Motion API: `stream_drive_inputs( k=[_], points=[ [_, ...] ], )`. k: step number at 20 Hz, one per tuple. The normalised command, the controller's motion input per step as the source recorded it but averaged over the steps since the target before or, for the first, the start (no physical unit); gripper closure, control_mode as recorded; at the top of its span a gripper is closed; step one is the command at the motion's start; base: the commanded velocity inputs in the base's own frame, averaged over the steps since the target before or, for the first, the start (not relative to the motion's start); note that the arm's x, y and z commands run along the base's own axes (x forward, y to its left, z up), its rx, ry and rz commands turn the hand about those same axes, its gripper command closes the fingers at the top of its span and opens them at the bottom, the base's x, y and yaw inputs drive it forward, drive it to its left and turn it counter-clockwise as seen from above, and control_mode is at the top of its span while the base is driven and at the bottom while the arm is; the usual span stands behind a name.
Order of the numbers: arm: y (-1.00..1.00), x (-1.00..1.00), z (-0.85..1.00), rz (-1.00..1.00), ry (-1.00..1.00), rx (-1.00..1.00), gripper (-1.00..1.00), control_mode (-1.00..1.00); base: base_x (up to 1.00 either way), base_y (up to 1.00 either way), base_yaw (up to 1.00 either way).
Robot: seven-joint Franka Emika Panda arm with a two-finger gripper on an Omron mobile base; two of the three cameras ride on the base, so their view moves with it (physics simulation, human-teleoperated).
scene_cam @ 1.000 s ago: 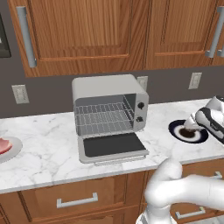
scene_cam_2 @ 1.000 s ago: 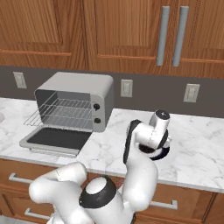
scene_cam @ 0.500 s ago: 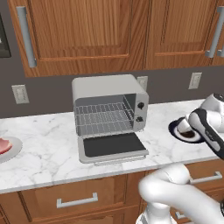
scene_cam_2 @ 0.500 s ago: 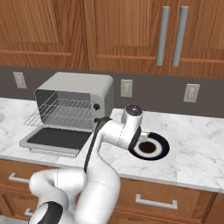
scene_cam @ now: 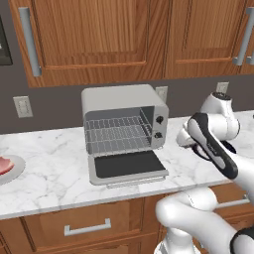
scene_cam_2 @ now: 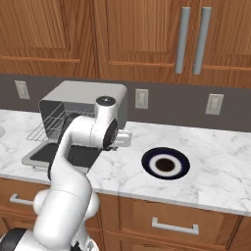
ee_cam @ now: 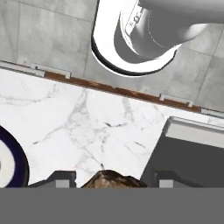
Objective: Open the toaster oven door. Place the bread on the top rack in the toaster oven and place the steak on the bottom rack.
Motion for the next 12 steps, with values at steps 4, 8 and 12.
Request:
stream_drive_inputs(
  k=[4,8,12],
  points=[
    [1.00,-0.02,0.30,0.00,0.19,0.00,1.00,-1.00,0.00,0.00,0.00],
    [1.00,-0.03,-0.17,0.00,0.18,0.00,1.00,-1.00,0.00,0.00,0.00],
    [1.00,0.06,-0.03,0.00,0.02,0.00,1.00,-1.00,0.00,0.00,0.00]
  ],
)
